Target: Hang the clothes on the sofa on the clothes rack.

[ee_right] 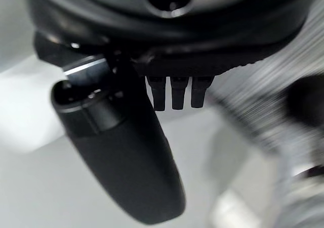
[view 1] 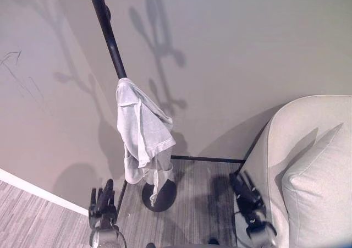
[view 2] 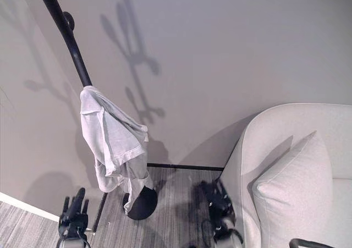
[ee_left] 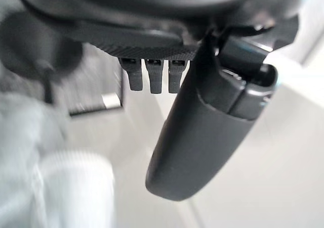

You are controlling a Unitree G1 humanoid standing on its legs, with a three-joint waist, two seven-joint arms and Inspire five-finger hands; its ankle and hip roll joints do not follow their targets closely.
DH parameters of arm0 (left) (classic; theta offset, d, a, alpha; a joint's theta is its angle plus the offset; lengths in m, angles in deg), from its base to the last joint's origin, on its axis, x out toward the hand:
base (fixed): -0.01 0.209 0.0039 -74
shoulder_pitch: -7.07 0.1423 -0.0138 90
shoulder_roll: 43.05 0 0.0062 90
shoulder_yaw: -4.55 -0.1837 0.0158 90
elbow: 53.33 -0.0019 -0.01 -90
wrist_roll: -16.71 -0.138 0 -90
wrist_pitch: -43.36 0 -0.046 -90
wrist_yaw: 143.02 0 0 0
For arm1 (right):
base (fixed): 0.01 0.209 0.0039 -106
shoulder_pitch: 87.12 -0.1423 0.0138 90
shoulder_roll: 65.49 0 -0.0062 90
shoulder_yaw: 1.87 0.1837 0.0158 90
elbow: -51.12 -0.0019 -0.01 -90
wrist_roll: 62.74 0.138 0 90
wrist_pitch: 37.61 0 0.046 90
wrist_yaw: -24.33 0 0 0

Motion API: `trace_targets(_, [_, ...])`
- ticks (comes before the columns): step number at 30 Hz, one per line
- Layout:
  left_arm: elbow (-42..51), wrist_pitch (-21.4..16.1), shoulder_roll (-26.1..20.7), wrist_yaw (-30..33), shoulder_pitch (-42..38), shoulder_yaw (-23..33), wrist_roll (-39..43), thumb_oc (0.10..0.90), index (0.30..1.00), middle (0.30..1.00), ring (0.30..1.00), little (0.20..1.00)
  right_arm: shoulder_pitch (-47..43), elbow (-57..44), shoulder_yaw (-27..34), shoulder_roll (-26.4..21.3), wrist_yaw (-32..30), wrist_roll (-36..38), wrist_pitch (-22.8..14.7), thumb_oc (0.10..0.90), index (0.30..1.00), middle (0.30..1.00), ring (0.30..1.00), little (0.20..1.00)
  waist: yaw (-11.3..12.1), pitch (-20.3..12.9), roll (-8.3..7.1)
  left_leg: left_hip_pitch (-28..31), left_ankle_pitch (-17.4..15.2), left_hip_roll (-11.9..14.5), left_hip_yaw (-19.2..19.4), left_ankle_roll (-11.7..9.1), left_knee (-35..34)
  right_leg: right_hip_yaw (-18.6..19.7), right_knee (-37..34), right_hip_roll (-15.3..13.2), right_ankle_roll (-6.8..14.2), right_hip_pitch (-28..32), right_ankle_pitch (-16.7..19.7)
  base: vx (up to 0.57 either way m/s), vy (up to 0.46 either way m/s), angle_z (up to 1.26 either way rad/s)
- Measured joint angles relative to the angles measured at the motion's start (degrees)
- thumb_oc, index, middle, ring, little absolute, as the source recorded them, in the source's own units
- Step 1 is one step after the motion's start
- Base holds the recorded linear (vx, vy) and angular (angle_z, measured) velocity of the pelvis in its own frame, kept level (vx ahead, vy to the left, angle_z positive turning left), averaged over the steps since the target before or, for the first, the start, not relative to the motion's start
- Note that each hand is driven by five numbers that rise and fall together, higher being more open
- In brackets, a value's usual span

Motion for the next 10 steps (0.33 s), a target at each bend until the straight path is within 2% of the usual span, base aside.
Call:
trace_targets(4, [-17.48,1.83,-0.27,0.63,-1.43,0.51,0.03,0.800,0.900,0.900,0.900,0.900,-3.43,18.38,1.10,0.76,-1.67,-0.39,3.19,0.800,0.900,0.900,0.900,0.900,0.02,0.00,-0.08,-0.11,0.00,-0.07,-0.17,-0.02,-0.03,-0.14,0.00,-0.06,0.00,0.08,-0.02,0.00,0.000,0.01])
trace_targets(6, [-27.12,2.99,-1.15,0.76,-1.51,-0.09,-4.04,0.800,0.900,0.900,0.900,0.900,-7.57,30.05,7.01,1.47,-2.62,0.07,3.83,0.800,0.900,0.900,0.900,0.900,-0.08,-0.38,-0.25,0.37,-0.16,0.01,-0.31,0.14,-0.03,-0.25,0.02,-0.04,-0.03,0.63,-0.05,0.00,0.000,0.00])
trace_targets(7, [-29.54,3.86,-1.49,1.25,-1.19,-0.83,-5.62,0.800,0.900,0.900,0.900,0.900,-9.09,34.94,8.79,1.44,-4.06,0.32,4.25,0.800,0.900,0.900,0.900,0.900,0.08,-0.79,-0.15,0.42,-0.56,0.08,-0.33,0.15,-0.06,-0.32,0.06,-0.02,-0.12,0.70,-0.13,0.02,0.010,0.05])
trace_targets(8, [-29.18,4.24,-1.54,1.52,-0.40,-1.00,-5.99,0.800,0.900,0.900,0.900,0.900,-8.30,34.86,8.88,1.29,-4.75,0.15,4.83,0.800,0.900,0.900,0.900,0.900,0.44,-0.83,0.00,0.16,-0.59,0.09,-0.54,0.14,-0.23,-0.49,0.27,-0.06,-0.31,0.62,-0.26,0.02,0.014,0.08])
trace_targets(10, [-29.26,4.60,-1.90,1.60,0.90,-5.75,-12.93,0.800,0.900,0.900,0.900,0.900,-11.34,42.81,11.18,0.27,-5.68,-1.90,6.40,0.800,0.900,0.900,0.900,0.900,0.49,-1.55,0.82,-0.26,-0.68,-0.06,-0.97,-0.01,-0.21,-0.55,0.28,-0.17,-0.25,0.39,-0.22,0.02,0.014,0.10])
